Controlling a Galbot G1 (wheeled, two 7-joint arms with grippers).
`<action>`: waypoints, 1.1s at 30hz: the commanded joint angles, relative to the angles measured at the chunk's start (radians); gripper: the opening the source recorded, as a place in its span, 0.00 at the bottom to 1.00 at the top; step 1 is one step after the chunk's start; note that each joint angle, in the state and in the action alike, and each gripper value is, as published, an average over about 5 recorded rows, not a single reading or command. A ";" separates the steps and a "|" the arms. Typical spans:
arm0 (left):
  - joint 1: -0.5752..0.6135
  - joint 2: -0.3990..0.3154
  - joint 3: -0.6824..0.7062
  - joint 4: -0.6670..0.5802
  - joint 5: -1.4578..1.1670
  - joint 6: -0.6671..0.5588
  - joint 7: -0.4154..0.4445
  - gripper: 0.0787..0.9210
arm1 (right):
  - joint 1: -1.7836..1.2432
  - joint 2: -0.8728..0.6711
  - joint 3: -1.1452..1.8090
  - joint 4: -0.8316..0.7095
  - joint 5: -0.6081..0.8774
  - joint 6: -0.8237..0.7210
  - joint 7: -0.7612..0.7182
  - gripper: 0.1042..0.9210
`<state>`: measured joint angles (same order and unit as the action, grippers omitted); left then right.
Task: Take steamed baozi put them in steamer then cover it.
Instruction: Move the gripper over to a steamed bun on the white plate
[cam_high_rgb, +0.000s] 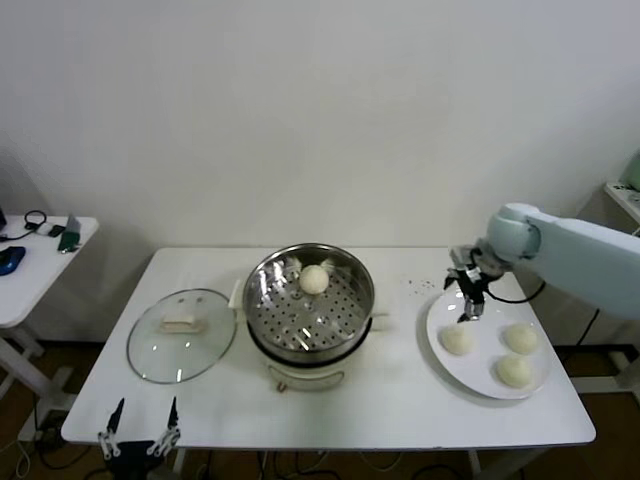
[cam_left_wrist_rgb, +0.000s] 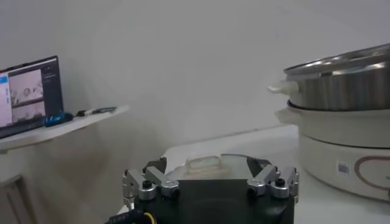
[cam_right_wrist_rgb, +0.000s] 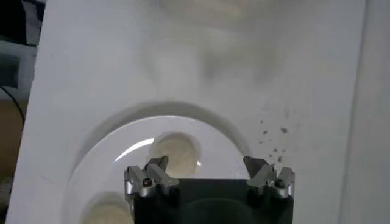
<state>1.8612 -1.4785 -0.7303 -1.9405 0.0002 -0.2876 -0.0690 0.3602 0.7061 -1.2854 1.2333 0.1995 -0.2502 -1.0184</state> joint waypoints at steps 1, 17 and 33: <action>0.003 -0.003 -0.001 0.004 -0.014 0.005 -0.001 0.88 | -0.192 -0.007 0.123 -0.074 -0.050 -0.029 0.002 0.88; 0.002 -0.007 -0.006 0.013 -0.020 0.007 -0.002 0.88 | -0.232 0.071 0.166 -0.189 -0.085 -0.004 -0.008 0.88; 0.000 -0.009 -0.009 0.015 -0.020 0.011 -0.014 0.88 | -0.229 0.089 0.172 -0.215 -0.079 0.008 -0.028 0.78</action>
<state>1.8613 -1.4877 -0.7393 -1.9250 -0.0192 -0.2781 -0.0797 0.1410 0.7884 -1.1234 1.0366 0.1189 -0.2428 -1.0430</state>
